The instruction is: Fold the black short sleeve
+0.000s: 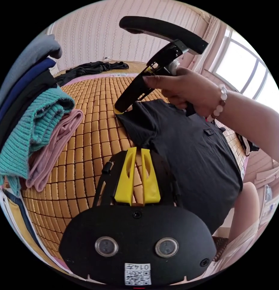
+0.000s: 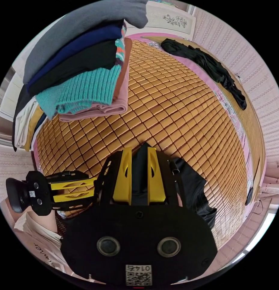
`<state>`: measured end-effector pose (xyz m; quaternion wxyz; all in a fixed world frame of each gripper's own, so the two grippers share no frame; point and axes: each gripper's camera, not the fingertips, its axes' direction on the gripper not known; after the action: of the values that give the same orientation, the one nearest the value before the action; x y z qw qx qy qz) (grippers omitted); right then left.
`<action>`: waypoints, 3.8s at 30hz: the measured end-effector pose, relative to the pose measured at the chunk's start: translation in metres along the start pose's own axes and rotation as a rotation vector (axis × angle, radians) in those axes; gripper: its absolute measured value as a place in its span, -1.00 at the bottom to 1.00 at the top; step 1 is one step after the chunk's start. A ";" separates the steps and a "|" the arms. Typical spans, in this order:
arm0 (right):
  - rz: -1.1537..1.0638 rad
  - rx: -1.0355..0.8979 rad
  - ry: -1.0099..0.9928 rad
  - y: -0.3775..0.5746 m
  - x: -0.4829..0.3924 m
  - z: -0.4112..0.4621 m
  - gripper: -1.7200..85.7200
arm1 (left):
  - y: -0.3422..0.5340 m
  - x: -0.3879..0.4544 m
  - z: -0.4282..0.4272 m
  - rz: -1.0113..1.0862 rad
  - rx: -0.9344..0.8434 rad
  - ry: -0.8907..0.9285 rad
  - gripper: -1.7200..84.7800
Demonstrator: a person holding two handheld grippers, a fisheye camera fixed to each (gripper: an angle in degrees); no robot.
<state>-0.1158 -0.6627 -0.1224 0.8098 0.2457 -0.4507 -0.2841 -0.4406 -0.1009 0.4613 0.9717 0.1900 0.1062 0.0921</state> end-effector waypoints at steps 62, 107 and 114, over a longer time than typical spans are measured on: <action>0.779 0.492 0.077 0.580 0.249 -0.202 -0.72 | -0.039 0.171 0.062 0.415 -0.063 0.028 -0.94; 0.824 0.744 -0.275 0.804 0.313 -0.301 -0.94 | -0.298 0.428 0.255 0.382 0.041 0.327 -0.93; 0.639 0.643 -0.246 0.778 0.287 -0.308 -0.94 | -0.268 0.349 0.262 0.256 -0.120 0.211 -0.84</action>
<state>0.4619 -0.2563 0.4103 0.6802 0.2976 -0.6614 0.1066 -0.0044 -0.3603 0.5348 0.9450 0.1331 0.1770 0.2406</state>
